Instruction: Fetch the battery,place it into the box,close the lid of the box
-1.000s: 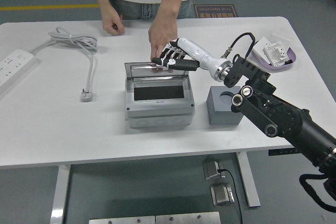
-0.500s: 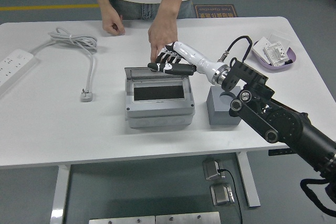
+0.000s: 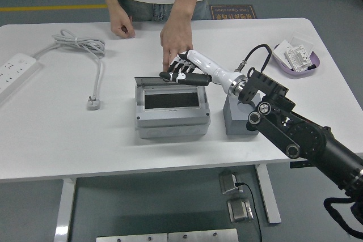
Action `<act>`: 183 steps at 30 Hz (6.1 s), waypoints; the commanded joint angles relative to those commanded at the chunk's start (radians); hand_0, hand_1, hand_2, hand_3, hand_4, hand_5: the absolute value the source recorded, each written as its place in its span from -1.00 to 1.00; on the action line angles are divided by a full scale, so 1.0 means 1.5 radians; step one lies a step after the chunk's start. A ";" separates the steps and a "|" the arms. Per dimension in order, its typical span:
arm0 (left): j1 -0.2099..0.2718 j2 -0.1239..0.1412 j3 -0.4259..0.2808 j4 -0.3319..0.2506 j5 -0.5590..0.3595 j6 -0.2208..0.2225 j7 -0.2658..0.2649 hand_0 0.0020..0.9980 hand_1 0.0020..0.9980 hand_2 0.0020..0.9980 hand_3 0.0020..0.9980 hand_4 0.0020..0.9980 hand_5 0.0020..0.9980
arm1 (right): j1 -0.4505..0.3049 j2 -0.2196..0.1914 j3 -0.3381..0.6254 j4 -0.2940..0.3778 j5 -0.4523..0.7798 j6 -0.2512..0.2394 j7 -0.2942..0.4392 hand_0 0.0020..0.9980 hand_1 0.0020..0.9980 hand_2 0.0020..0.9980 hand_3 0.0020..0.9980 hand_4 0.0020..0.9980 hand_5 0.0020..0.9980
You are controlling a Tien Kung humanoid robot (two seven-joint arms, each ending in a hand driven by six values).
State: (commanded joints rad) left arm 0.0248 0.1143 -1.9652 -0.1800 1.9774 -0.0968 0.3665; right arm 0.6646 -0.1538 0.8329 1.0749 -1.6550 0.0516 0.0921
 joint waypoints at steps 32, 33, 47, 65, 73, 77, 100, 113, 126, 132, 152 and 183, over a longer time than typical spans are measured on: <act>0.000 -0.003 -0.003 0.000 0.003 0.000 0.000 0.18 -0.20 0.18 0.28 0.43 -0.55 | -0.039 0.004 0.021 0.068 -0.049 0.007 -0.018 -0.19 -0.07 0.10 0.11 1.00 0.70; 0.000 -0.004 -0.003 0.000 0.003 0.000 0.000 0.18 -0.20 0.18 0.28 0.43 -0.55 | -0.041 0.004 0.021 0.070 -0.049 0.008 -0.019 -0.19 -0.07 0.10 0.11 1.00 0.70; 0.000 -0.006 -0.004 0.000 0.003 0.000 0.000 0.18 -0.19 0.18 0.28 0.43 -0.55 | -0.058 0.002 0.020 0.089 -0.056 0.012 -0.025 -0.19 -0.07 0.10 0.11 1.00 0.70; 0.000 -0.007 -0.002 0.000 0.002 0.000 0.000 0.18 -0.19 0.18 0.28 0.43 -0.55 | -0.068 0.001 0.019 0.092 -0.058 0.014 -0.027 -0.19 -0.07 0.10 0.11 1.00 0.70; 0.001 -0.007 -0.001 0.000 0.002 0.000 0.000 0.18 -0.19 0.18 0.28 0.43 -0.55 | -0.075 0.002 0.018 0.087 -0.055 0.011 -0.024 -0.19 -0.07 0.10 0.11 1.00 0.70; 0.001 -0.008 0.000 0.000 0.002 -0.001 0.000 0.18 -0.20 0.18 0.28 0.43 -0.55 | -0.082 0.002 0.016 0.080 -0.051 0.009 -0.022 -0.19 -0.07 0.10 0.11 1.00 0.70; 0.003 -0.009 -0.004 0.000 0.004 0.000 0.001 0.18 -0.20 0.18 0.28 0.43 -0.55 | -0.111 -0.024 0.132 0.144 -0.089 0.069 -0.051 -0.19 -0.08 0.09 0.11 1.00 0.70; 0.003 -0.004 0.003 0.000 0.001 0.000 -0.003 0.18 -0.20 0.18 0.28 0.43 -0.55 | -0.201 -0.069 0.310 0.253 -0.017 0.116 -0.071 -0.20 -0.08 0.11 0.11 1.00 0.69; -0.011 0.020 0.021 0.000 -0.006 -0.002 -0.013 0.18 -0.20 0.18 0.28 0.43 -0.55 | -0.314 -0.108 0.472 0.346 0.007 0.112 -0.066 -0.15 -0.02 0.22 0.49 0.99 0.66; -0.004 0.022 0.050 0.000 -0.032 0.002 -0.028 0.18 -0.20 0.18 0.28 0.43 -0.55 | -0.347 -0.105 0.551 0.386 0.005 0.059 -0.061 -0.16 -0.02 0.23 0.50 0.98 0.65; 0.005 0.026 0.066 0.000 -0.052 0.006 -0.046 0.18 -0.20 0.10 0.28 0.43 -0.55 | -0.401 -0.025 0.643 0.349 0.300 -0.076 0.098 -0.04 0.26 0.38 0.36 0.68 0.24; -0.006 -0.003 0.018 0.000 -0.030 0.012 -0.050 0.18 -0.14 0.13 0.27 0.44 -0.55 | -0.386 -0.022 0.514 0.296 0.655 0.120 0.065 0.53 0.46 0.46 0.70 0.97 0.69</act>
State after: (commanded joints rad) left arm 0.0162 0.1097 -1.9382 -0.1800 1.9318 -0.0781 0.2914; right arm 0.0853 -0.1867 1.6038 1.5192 -0.6729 0.2322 0.1902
